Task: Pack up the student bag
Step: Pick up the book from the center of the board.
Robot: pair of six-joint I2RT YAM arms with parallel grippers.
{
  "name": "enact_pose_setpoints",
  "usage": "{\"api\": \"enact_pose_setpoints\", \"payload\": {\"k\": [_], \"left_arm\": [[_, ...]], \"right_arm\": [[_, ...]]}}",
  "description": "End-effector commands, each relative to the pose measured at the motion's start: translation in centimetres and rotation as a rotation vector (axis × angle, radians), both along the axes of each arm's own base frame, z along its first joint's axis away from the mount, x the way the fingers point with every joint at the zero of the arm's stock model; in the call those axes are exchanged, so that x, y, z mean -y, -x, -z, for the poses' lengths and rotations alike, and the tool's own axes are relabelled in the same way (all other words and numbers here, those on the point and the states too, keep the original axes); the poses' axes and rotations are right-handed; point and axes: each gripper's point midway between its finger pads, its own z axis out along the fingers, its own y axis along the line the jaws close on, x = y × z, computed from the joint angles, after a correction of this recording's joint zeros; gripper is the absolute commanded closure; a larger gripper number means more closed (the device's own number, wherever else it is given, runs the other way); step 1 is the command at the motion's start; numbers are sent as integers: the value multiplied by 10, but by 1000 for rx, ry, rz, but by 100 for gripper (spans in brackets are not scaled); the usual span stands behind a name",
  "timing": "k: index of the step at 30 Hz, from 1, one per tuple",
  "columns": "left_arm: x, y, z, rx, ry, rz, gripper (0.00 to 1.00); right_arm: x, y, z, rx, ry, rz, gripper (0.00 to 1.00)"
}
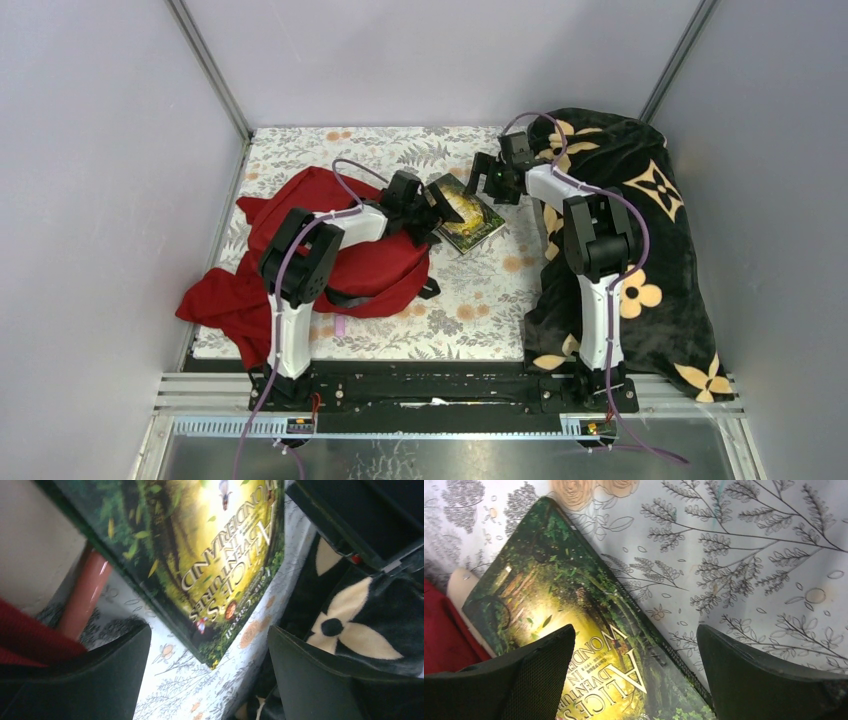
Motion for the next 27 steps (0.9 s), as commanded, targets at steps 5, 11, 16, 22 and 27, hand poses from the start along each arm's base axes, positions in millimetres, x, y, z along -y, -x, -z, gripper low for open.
{"api": "enact_pose_setpoints", "payload": {"k": [5,11,16,22,27], "left_arm": [[-1,-10,21,45,67,-6,9],[6,-19,-5,134,164,-22,16],[12,-26,-32,238,280,-61,22],[20,-32,-42,257,335,-75,40],[24,-31,-52,260,326,-45,89]], "right_arm": [[-28,50,10,-124,-233,-119,0],[-28,67,13,-153,-254,-127,0],[-32,81,18,-203,-298,-143,0],[-39,101,19,-240,-384,-140,0],[-29,115,10,-241,-341,-130,0]]}}
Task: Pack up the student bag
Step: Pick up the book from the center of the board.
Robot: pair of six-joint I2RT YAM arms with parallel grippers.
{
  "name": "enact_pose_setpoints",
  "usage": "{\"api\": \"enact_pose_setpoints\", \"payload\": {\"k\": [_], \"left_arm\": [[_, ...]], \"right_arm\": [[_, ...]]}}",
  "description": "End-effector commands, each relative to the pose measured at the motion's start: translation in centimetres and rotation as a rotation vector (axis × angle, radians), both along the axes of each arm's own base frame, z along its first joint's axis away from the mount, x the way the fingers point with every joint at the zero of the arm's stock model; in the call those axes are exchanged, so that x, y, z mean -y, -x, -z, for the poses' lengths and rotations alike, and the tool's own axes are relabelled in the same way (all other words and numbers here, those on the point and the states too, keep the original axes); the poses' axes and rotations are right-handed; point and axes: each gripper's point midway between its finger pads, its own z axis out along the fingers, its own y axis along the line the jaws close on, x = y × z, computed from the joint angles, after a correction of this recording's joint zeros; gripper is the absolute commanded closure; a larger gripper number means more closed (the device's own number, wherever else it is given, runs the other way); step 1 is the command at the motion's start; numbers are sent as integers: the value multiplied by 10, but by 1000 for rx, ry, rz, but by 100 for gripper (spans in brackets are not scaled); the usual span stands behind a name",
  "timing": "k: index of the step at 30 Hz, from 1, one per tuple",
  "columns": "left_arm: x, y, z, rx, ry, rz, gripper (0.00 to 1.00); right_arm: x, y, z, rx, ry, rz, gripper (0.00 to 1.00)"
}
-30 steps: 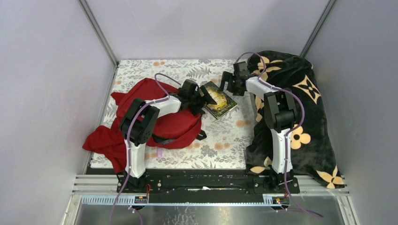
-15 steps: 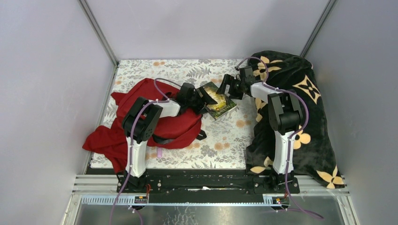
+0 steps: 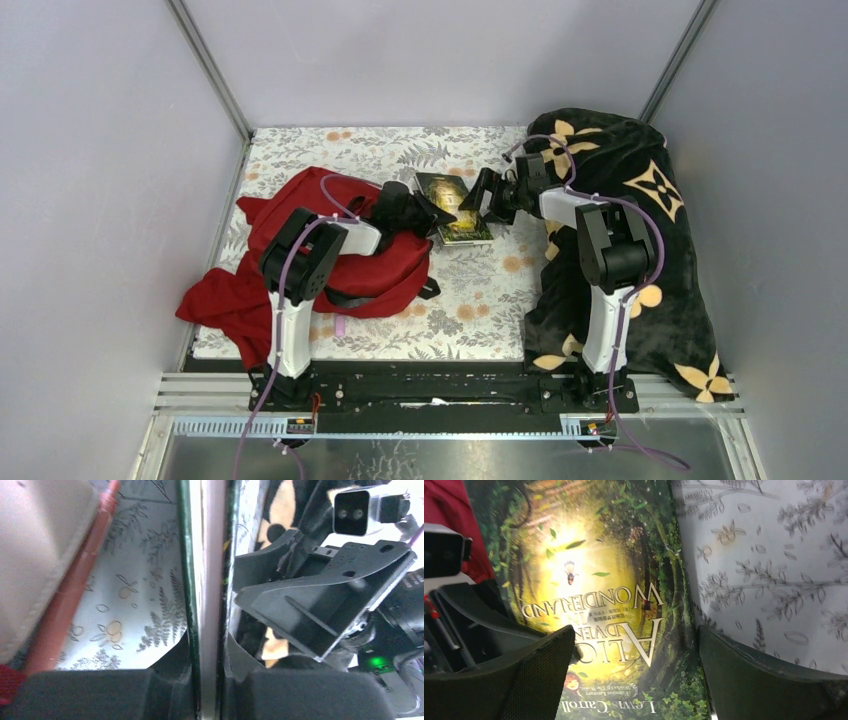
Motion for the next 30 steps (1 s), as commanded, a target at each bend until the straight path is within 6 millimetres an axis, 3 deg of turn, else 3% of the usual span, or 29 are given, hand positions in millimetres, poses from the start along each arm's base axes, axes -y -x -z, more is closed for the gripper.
{"api": "enact_pose_setpoints", "payload": {"k": [1,7,12,16,20,25,28,30], "left_arm": [[15,-9,-40,133,54,38,98],[7,3,-87,259,62,160,100],[2,28,-132,421,20,405,100],[-3,57,-136,456,-94,640,100],[-12,89,-151,543,-158,858,100],[-29,132,-163,681,-211,1057,100],[-43,147,-161,715,-302,1122,100],[-45,160,-167,743,-263,1159,100]], "right_arm": [[6,58,14,-181,64,-23,0],[27,55,-49,-41,132,39,0],[35,57,-105,112,128,59,0],[37,63,-147,213,123,41,0],[46,66,-203,338,180,4,0],[36,90,-236,395,134,-127,0],[34,100,-248,466,100,-153,0],[26,108,-246,490,50,-203,0]]}}
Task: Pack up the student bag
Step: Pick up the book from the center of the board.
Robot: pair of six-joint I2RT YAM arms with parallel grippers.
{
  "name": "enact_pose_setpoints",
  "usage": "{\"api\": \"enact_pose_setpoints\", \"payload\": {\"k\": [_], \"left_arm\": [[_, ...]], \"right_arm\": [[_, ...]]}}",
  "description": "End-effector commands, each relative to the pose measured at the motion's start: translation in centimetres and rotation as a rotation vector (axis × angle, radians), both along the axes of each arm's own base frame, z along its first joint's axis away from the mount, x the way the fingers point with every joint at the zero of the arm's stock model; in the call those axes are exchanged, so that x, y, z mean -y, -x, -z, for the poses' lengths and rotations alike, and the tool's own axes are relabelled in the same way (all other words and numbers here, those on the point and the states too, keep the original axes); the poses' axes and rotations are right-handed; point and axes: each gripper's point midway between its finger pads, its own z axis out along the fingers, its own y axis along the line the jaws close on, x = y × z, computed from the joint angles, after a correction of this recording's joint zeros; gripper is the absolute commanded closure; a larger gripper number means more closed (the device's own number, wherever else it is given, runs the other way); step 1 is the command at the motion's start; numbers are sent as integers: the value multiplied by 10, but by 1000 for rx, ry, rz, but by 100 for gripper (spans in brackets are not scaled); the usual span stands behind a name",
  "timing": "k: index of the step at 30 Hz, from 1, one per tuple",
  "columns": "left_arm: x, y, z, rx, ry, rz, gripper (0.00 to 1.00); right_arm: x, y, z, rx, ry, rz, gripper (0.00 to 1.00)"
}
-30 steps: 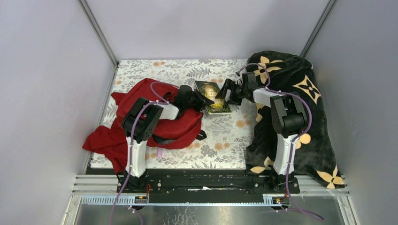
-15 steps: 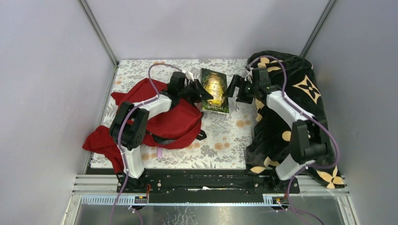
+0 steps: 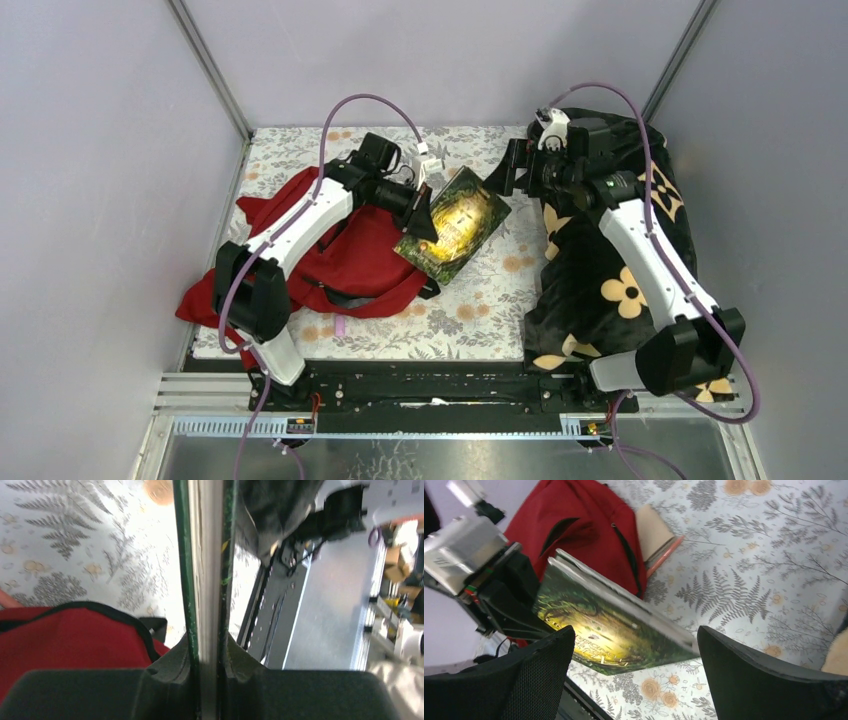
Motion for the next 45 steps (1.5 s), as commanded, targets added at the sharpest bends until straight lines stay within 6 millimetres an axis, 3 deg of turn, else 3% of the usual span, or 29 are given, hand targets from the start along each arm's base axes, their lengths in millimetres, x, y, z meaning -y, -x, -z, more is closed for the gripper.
{"api": "enact_pose_setpoints", "payload": {"k": [1,6,9,13,20,22,23,25,28,30,32,35,37,40,45], "left_arm": [[-10,42,-30,119,66,216,100],[-6,56,-40,136,123,286,100],[-7,57,-40,125,111,297,100],[-9,54,-40,119,85,304,100],[-12,54,-34,95,66,308,100],[-10,53,-34,89,72,310,100],[-10,52,-36,86,73,308,100],[-8,48,-37,84,63,292,100],[-10,23,-34,90,-33,146,43],[-23,-7,-29,171,-162,-28,30],[-47,-41,-34,295,-284,-256,22],[-76,-64,-45,357,-357,-511,13],[-90,-67,-47,376,-384,-630,11],[-96,-59,-34,417,-461,-722,10],[-80,-44,-3,486,-625,-769,4]], "right_arm": [[-20,29,-13,69,-83,-178,0],[-51,55,-4,-20,-275,-405,0],[-66,88,-22,-32,-494,-632,1],[-64,119,-35,-35,-615,-722,9],[-68,149,-9,-74,-490,-751,59],[-69,155,-5,-93,-472,-761,78],[-68,157,-3,-113,-464,-751,99],[-67,152,-1,-107,-427,-703,100],[-60,126,7,-84,-313,-509,100],[-48,102,14,-68,-228,-334,100],[-31,78,15,-40,-184,-148,100],[2,50,15,-8,-139,139,100],[25,39,11,22,-127,311,100],[52,31,1,73,-135,497,100],[60,25,-2,94,-169,571,100]]}}
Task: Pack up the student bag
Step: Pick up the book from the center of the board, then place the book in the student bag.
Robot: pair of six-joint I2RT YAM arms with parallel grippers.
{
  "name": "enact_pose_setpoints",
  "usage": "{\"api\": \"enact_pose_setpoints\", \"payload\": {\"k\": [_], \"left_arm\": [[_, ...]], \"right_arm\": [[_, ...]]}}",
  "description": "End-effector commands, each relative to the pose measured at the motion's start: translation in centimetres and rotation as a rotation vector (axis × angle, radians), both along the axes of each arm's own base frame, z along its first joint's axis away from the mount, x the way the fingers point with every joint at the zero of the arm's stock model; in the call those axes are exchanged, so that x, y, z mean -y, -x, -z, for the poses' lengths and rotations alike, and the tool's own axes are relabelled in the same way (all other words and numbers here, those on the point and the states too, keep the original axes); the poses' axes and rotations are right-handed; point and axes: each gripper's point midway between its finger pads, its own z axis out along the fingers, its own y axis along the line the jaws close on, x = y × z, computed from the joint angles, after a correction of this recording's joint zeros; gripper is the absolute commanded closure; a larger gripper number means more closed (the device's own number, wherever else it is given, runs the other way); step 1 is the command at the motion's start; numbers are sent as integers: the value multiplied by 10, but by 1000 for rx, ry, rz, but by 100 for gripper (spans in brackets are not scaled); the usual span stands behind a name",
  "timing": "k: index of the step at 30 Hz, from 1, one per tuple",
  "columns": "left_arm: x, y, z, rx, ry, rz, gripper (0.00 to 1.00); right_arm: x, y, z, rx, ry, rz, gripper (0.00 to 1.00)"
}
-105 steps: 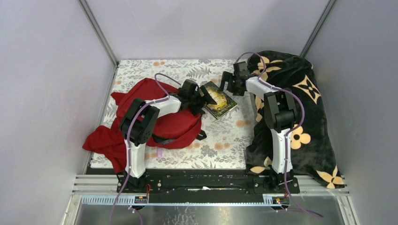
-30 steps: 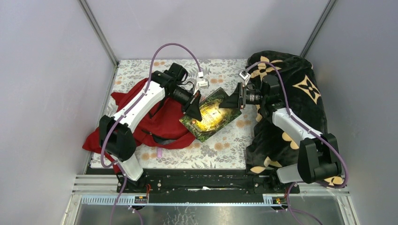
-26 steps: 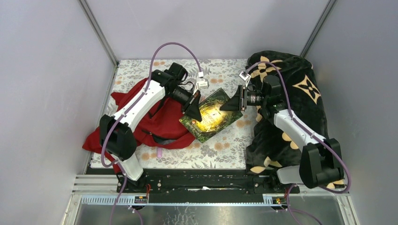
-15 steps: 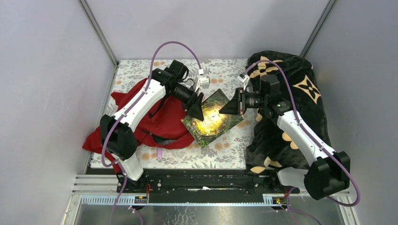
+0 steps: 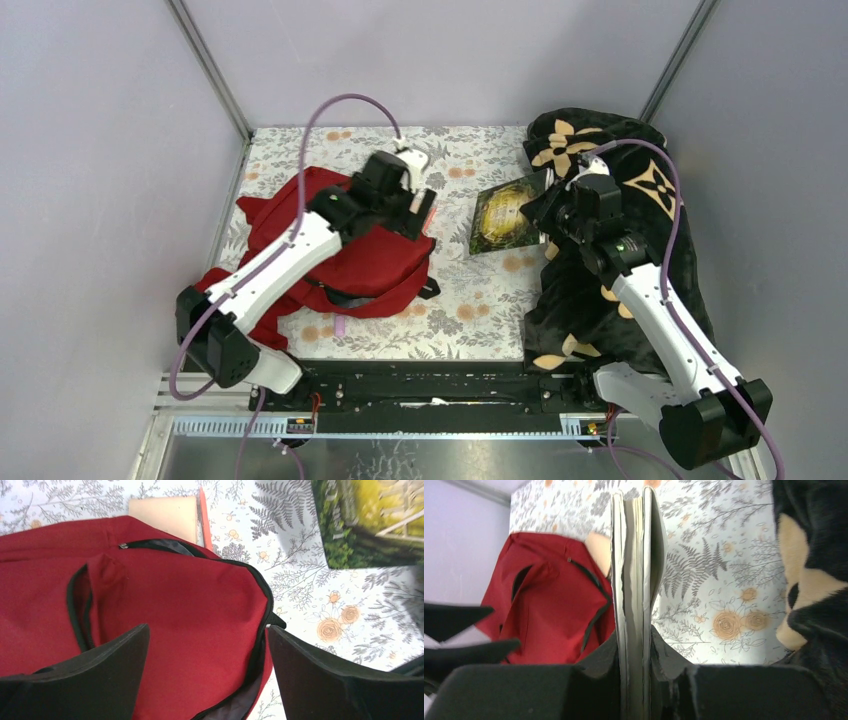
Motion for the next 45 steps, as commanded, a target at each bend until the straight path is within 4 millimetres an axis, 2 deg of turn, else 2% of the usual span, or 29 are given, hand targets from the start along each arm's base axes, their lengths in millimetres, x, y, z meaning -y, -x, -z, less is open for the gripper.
{"api": "enact_pose_setpoints", "payload": {"k": [1,5,10,14,17,20,22,24,26,29,31,33,34,35,38,42,45], "left_arm": [[2,-15,24,101,-138,-202,2],[24,-11,48,112,-212,-217,1],[47,-7,77,174,-343,-131,3],[46,-11,93,159,-406,-130,8],[45,-15,98,170,-441,-137,13],[40,-18,102,182,-484,-131,25],[30,-24,105,200,-547,-157,55],[14,-33,94,241,-600,-234,84],[-1,-42,67,274,-586,-305,100],[-21,-56,6,288,-367,-371,100],[-32,-65,-30,293,-179,-372,100],[-44,-71,-57,281,-23,-375,100],[-50,-74,-67,269,39,-373,100],[-52,-75,-75,256,89,-361,100],[-56,-76,-91,206,208,-328,100],[-56,-74,-105,165,306,-285,100],[-62,-80,-107,140,355,-297,100]], "right_arm": [[15,-24,-34,126,-70,165,100],[8,-26,-32,117,-72,130,100],[9,-25,-33,128,-63,126,100],[9,-25,-33,124,-59,123,100],[9,-25,-32,124,-59,123,100],[9,-25,-31,120,-59,124,100],[8,-27,-30,120,-63,126,100],[1,-27,-32,116,-77,93,100],[-5,-29,-36,116,-91,65,100],[-21,-30,-48,119,-160,5,100],[-38,-30,-62,121,-256,-52,100],[-58,-32,-87,166,-389,-105,100],[-66,-31,-93,175,-439,-108,100],[-71,-32,-96,189,-478,-93,100],[-93,-31,-90,178,-533,-63,100],[-131,-29,-83,157,-633,-120,100],[-165,-34,-59,96,-620,-162,100]]}}
